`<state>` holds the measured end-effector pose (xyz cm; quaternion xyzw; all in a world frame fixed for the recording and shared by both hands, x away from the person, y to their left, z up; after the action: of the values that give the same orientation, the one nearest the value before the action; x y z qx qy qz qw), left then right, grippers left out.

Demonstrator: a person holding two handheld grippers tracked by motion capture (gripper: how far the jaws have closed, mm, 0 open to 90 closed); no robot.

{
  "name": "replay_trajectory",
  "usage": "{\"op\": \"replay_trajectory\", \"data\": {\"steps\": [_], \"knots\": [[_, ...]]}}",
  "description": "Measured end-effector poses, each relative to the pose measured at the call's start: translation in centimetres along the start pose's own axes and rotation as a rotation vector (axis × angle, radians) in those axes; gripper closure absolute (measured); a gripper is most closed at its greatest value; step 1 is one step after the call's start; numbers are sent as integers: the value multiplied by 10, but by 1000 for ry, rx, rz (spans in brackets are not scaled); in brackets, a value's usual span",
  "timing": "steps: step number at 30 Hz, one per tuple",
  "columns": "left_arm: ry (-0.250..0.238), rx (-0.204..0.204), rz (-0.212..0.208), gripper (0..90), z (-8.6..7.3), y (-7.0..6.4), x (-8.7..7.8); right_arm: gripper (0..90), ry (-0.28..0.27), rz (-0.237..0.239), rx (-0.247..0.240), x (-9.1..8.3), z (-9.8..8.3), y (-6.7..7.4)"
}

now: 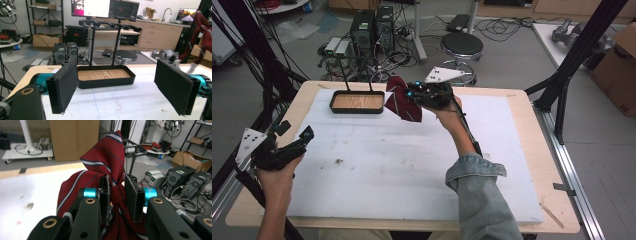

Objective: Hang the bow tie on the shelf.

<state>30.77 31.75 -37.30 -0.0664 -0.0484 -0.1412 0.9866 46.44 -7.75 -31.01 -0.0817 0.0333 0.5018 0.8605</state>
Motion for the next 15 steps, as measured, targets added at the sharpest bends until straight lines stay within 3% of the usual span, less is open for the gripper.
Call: {"op": "replay_trajectory", "data": {"steps": [10,15], "knots": [[-20,-18,-1,197,5,4,-3,750,-4,-34,-19,47,4,-12],[-23,-24,0,196,5,5,-3,750,-17,-41,0,62,10,-16]]}}
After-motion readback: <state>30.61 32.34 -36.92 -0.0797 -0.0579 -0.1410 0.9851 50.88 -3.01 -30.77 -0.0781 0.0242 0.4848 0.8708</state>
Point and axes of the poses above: each handheld gripper's, and its own axes: x roughly forward along the jaws, z roughly out of its top, y roughly to its left, the point moved 3 cm from there along x, roughly forward along the jaws, and after that the axes turned 8 degrees about -y, right-handed, at the moved point
